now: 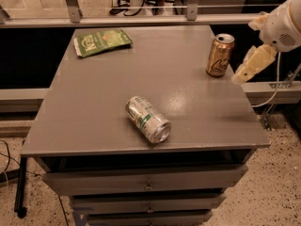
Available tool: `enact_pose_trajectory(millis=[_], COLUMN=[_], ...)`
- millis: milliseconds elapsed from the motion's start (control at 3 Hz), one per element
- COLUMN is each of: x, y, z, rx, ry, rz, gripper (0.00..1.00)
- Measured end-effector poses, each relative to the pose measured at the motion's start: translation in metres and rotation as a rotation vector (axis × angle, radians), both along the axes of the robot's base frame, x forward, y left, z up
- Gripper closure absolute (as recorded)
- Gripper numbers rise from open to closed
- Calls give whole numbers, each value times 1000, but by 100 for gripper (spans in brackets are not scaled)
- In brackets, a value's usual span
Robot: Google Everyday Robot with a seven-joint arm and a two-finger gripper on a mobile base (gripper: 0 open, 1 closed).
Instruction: Move orange can near green jalapeno chip bag
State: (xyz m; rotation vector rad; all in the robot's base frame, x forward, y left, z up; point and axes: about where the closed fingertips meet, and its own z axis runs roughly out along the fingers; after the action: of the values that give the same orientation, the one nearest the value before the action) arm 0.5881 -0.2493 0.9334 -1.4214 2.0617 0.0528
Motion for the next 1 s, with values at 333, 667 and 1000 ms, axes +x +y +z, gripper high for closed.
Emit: enact_pose_trajectory(millis=[333,667,1000], x=[46,72,87], y=[-18,-23,-15], z=[-8,-21,-34], rx=[138,299,455], ry=[-63,-86,-86], rz=[-66,-113,-136], gripper=[0,0,0])
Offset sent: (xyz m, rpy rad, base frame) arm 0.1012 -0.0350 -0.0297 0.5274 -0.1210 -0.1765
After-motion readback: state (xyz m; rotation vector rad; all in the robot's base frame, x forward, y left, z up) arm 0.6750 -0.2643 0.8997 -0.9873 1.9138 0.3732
